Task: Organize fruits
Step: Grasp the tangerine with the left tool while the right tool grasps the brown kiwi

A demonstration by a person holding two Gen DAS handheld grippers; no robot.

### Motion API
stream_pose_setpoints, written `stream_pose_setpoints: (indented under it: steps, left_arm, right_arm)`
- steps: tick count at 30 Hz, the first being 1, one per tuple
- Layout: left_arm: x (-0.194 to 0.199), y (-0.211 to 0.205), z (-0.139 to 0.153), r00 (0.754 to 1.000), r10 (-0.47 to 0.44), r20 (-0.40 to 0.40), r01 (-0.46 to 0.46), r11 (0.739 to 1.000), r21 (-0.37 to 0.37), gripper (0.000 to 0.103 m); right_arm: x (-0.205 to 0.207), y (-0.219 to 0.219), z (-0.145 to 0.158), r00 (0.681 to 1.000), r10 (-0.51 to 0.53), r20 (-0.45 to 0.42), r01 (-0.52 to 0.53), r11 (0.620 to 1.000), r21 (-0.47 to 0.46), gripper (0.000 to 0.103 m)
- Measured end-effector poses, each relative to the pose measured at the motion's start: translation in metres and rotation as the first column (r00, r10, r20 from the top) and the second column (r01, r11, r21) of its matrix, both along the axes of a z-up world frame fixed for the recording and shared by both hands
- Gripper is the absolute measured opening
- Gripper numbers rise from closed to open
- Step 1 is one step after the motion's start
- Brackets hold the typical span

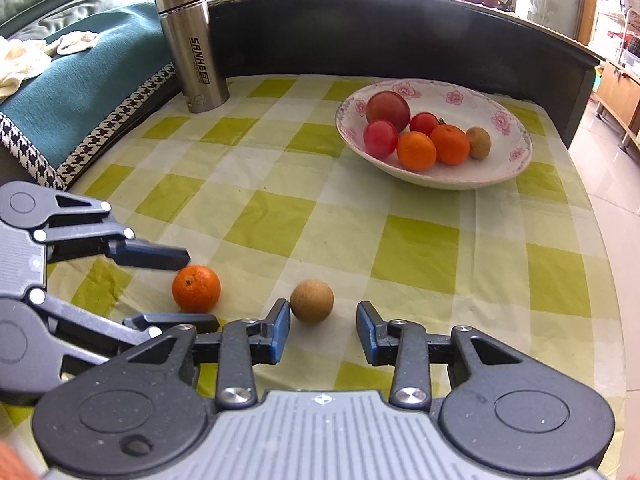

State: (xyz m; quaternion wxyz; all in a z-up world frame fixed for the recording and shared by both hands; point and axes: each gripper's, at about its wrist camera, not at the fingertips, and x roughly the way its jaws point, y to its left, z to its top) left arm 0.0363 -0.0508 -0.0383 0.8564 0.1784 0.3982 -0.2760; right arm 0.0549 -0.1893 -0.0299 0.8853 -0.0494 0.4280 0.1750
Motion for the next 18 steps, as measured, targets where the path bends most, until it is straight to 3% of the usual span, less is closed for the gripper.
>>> stream_pose_setpoints:
  steps: [4,7,12,18]
  left_arm:
    - [-0.001,-0.002,0.001,1.0,-0.015,-0.002,0.015,1.0,0.005,0.038]
    - [-0.001,-0.003,0.001,1.0,-0.016,-0.005,0.016,1.0,0.007,0.038]
    - [0.0,-0.003,0.002,1.0,-0.014,-0.005,0.014,1.0,0.006,0.037]
    - [0.011,-0.005,0.014,1.0,0.014,0.017,-0.014,0.999,-0.031,0.037]
  right_arm:
    - [0.002,0.007,-0.001,1.0,0.022,0.0,-0.022,1.0,-0.004,0.041]
    - [-0.001,0.011,-0.002,1.0,0.027,0.003,-0.026,0.999,-0.047,0.03]
    - [-0.007,0.013,-0.001,1.0,0.028,0.0,-0.028,0.997,-0.068,0.03]
    - [0.0,0.008,0.011,1.0,-0.005,0.022,0.006,0.999,-0.032,0.03]
